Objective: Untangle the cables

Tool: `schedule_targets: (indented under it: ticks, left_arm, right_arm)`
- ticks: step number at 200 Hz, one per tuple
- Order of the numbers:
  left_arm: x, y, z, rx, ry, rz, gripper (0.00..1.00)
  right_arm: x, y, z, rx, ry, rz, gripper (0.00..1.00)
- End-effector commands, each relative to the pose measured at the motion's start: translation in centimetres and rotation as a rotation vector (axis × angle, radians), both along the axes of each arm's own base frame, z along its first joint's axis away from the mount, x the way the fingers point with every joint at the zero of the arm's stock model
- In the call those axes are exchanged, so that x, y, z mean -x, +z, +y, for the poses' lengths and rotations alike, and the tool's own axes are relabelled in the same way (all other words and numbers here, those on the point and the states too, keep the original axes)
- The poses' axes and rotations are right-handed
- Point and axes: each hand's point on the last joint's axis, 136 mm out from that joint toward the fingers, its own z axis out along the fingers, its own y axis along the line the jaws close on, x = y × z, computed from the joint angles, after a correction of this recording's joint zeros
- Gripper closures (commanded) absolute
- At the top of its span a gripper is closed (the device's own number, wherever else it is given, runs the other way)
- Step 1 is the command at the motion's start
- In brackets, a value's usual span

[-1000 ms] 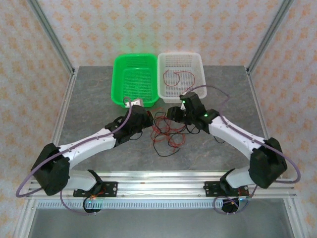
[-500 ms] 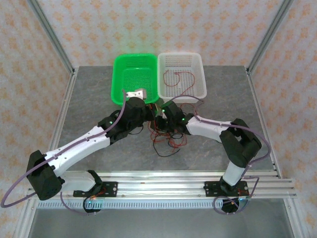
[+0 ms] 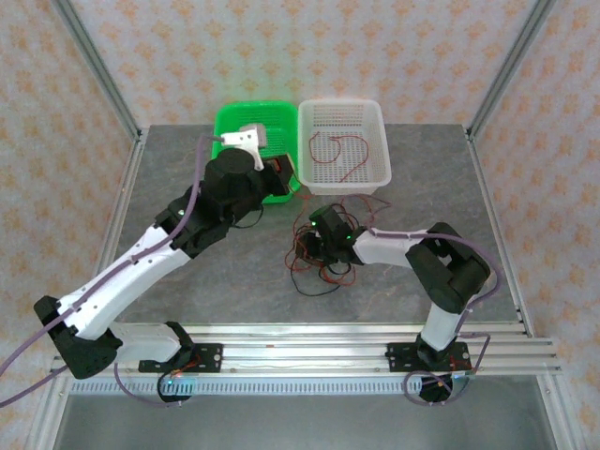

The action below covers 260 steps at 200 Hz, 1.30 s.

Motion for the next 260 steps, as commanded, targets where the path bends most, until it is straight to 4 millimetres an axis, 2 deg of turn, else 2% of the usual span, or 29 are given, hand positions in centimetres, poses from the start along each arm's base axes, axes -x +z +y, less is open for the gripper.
schedule_targets:
  ticks: [1, 54, 73, 90, 120, 142, 174, 193, 200, 207, 229, 260]
  left_arm:
    - [0.6, 3.9, 1.4, -0.043, 0.032, -0.084, 1.0]
    - [0.2, 10.3, 2.4, -0.066, 0.081, -0.194, 1.0]
    - [-0.3, 12.0, 2.3, -0.076, 0.092, -0.228, 1.0]
    - [-0.9, 13.0, 1.9, -0.09, 0.096, -0.254, 1.0]
    - [-3.0, 14.0, 1.4, -0.115, 0.121, -0.29, 1.0]
    - [-5.1, 14.4, 0.9, -0.117, 0.126, -0.311, 1.0]
    - [-8.0, 15.1, -0.4, -0.115, 0.12, -0.356, 1.0]
    - [-9.5, 15.5, -1.4, -0.105, 0.112, -0.392, 1.0]
    - [-10.1, 15.5, -1.8, -0.105, 0.113, -0.404, 1.0]
    - [-10.7, 15.4, -2.0, -0.103, 0.117, -0.416, 1.0]
    - [-12.4, 15.0, -2.9, -0.091, 0.121, -0.446, 1.0]
    - [-15.1, 13.4, -4.4, -0.082, 0.112, -0.466, 1.0]
  right_arm:
    - [0.7, -1.5, -2.0, 0.06, -0.045, 0.012, 0.61]
    - [1.9, -2.6, -3.3, 0.073, -0.06, 0.023, 0.61]
    - [2.2, -2.7, -3.5, 0.069, -0.063, 0.025, 0.61]
    - [2.4, -2.1, -3.4, 0.043, -0.049, 0.007, 0.6]
    - [2.3, 0.9, -3.3, 0.011, -0.002, -0.087, 0.54]
    - [2.2, 3.8, -3.6, -0.004, 0.022, -0.168, 0.49]
    - [3.0, 8.2, -4.3, -0.062, 0.046, -0.264, 0.42]
    - [3.6, 10.2, -4.9, -0.082, 0.046, -0.3, 0.4]
    - [3.8, 10.4, -5.3, -0.077, 0.038, -0.301, 0.4]
    - [4.0, 11.6, -5.6, -0.093, 0.03, -0.325, 0.39]
    - [4.5, 13.2, -6.6, -0.101, 0.01, -0.348, 0.38]
    - [5.1, 14.5, -7.9, -0.1, -0.027, -0.366, 0.38]
